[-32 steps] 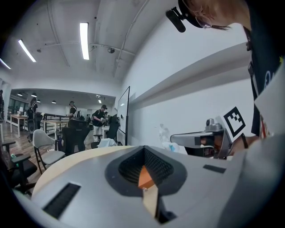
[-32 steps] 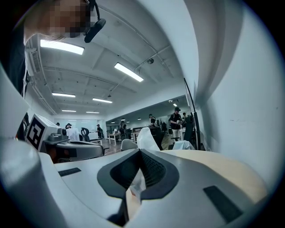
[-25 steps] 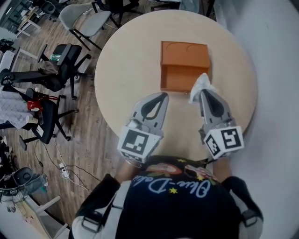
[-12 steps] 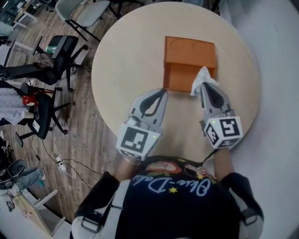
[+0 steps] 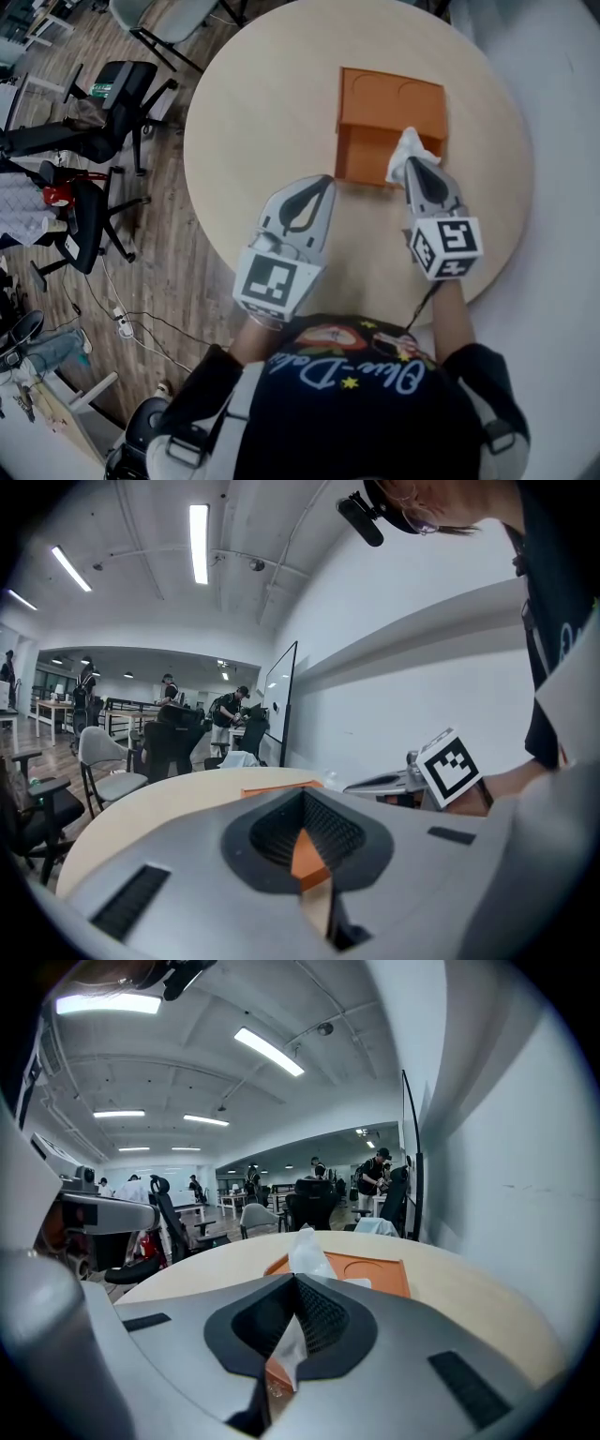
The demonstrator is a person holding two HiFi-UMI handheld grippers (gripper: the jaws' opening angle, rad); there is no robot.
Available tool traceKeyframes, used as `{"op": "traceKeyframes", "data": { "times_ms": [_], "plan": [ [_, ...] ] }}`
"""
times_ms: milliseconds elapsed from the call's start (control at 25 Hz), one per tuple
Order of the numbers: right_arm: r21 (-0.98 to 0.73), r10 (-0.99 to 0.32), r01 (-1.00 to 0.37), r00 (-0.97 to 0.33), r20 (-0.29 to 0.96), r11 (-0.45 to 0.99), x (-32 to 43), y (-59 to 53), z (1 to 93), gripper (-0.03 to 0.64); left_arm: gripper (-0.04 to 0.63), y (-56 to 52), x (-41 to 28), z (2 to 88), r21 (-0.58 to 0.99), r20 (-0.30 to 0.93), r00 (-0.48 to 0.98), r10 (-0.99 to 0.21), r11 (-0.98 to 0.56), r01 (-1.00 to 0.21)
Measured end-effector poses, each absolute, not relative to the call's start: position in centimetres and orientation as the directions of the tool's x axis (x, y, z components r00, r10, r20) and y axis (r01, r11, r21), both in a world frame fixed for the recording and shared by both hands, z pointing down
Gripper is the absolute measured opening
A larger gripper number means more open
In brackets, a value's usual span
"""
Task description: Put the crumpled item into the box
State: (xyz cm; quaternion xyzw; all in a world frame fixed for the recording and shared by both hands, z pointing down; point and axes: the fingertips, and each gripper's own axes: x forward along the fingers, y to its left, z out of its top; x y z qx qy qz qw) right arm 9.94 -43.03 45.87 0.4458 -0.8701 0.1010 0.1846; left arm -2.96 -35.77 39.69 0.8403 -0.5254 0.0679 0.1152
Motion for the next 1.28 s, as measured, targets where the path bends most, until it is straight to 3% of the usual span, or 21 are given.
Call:
{"op": "traceKeyframes", "data": {
  "times_ms": [1280],
  "plan": [
    [0.09,-0.577,-0.746,-0.427,0.697,0.66,9.1,-44.5,55.0,0.0,-0.009,-36.2,-3.3,40.5,0.149,0.241,0.435,-0.867,-0.41,-0.9]
  ]
}}
